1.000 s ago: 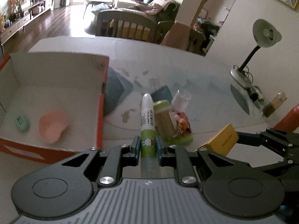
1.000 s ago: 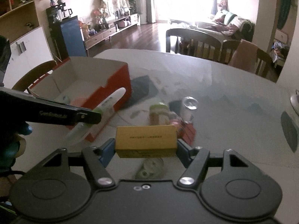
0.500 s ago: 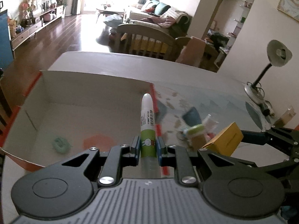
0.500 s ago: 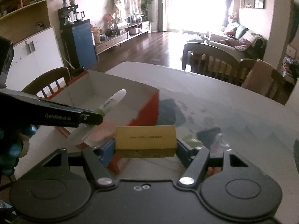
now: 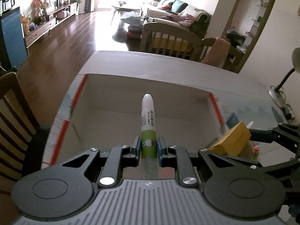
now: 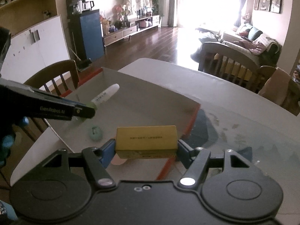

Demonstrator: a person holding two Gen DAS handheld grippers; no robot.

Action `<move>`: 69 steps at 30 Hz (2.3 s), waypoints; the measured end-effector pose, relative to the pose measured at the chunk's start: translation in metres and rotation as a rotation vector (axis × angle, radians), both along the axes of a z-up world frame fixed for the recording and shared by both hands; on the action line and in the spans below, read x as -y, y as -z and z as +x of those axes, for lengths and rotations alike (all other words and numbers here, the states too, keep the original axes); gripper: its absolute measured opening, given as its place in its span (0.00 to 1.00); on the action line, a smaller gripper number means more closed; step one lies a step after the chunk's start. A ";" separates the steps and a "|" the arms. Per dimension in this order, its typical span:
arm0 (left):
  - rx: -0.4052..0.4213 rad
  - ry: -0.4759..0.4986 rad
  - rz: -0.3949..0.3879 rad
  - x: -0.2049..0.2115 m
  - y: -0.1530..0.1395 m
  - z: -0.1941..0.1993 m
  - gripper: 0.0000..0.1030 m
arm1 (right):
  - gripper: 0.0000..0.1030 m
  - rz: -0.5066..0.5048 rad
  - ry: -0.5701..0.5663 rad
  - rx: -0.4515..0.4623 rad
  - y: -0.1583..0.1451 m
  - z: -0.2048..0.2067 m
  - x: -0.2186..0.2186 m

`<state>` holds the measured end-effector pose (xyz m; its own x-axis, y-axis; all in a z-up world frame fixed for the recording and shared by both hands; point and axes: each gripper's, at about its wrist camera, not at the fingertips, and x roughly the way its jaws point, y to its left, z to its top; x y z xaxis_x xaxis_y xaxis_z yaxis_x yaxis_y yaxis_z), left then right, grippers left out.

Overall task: Organize rigid objects
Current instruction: 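Carry the marker and yellow box with both tools into the cardboard box, then open the left tool releasing the marker while the right tool drops the yellow box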

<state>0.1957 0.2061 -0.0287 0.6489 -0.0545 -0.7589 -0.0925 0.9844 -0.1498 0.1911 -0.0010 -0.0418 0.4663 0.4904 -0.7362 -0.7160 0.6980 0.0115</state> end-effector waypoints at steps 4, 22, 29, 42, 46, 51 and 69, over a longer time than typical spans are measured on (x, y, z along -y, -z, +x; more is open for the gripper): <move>-0.030 0.001 0.007 -0.024 0.010 0.016 0.17 | 0.67 -0.041 -0.010 -0.001 0.012 0.006 -0.026; -0.199 0.078 0.098 -0.042 0.064 0.062 0.17 | 0.67 -0.204 -0.049 -0.106 0.068 0.024 -0.089; -0.261 0.107 0.120 -0.040 0.075 0.065 0.17 | 0.67 -0.252 -0.030 -0.147 0.073 0.031 -0.098; -0.324 0.106 0.154 -0.031 0.078 0.067 0.17 | 0.68 -0.281 -0.061 -0.155 0.073 0.029 -0.103; -0.306 0.096 0.141 -0.034 0.071 0.064 0.17 | 0.68 -0.257 -0.050 -0.156 0.068 0.028 -0.097; -0.272 0.092 0.129 -0.031 0.061 0.054 0.17 | 0.68 -0.209 -0.041 -0.148 0.057 0.023 -0.086; -0.114 0.093 0.127 -0.012 0.004 0.007 0.17 | 0.69 -0.014 0.001 -0.120 0.003 0.003 -0.035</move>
